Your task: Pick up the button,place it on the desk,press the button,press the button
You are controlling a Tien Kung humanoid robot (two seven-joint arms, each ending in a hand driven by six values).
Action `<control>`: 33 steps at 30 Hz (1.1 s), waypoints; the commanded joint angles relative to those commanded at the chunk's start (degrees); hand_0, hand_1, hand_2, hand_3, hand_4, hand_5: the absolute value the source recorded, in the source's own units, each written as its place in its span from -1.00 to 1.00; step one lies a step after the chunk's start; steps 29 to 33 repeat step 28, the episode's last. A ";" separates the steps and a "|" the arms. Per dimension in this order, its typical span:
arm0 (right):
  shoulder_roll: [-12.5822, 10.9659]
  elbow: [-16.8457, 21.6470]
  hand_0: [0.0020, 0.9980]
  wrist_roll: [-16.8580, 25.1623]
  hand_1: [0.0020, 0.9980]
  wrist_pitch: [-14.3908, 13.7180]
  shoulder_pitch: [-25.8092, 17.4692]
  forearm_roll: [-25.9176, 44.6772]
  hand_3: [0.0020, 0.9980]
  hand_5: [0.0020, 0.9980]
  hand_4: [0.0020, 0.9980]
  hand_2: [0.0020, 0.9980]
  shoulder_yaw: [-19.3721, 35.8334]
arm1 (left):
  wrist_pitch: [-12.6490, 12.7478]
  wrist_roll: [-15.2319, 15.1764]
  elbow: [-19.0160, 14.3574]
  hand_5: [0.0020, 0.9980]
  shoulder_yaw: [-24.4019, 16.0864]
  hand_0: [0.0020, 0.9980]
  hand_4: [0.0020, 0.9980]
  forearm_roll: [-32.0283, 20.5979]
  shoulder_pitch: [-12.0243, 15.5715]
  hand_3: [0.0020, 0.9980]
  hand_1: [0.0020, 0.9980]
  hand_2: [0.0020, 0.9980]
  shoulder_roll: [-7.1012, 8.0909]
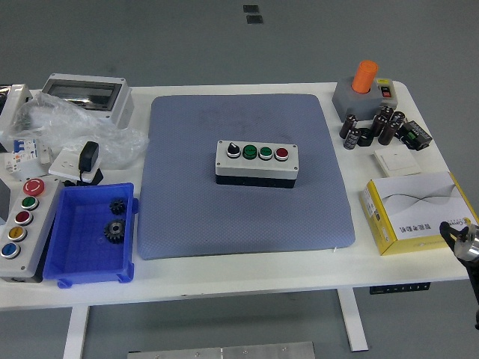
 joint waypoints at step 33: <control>-0.11 4.90 0.53 -13.92 0.53 0.62 1.17 -21.05 0.75 0.02 0.73 0.70 -3.08 | 1.35 1.11 0.00 -0.33 -3.10 0.24 0.30 3.66 -0.14 0.22 0.29 0.15 -0.49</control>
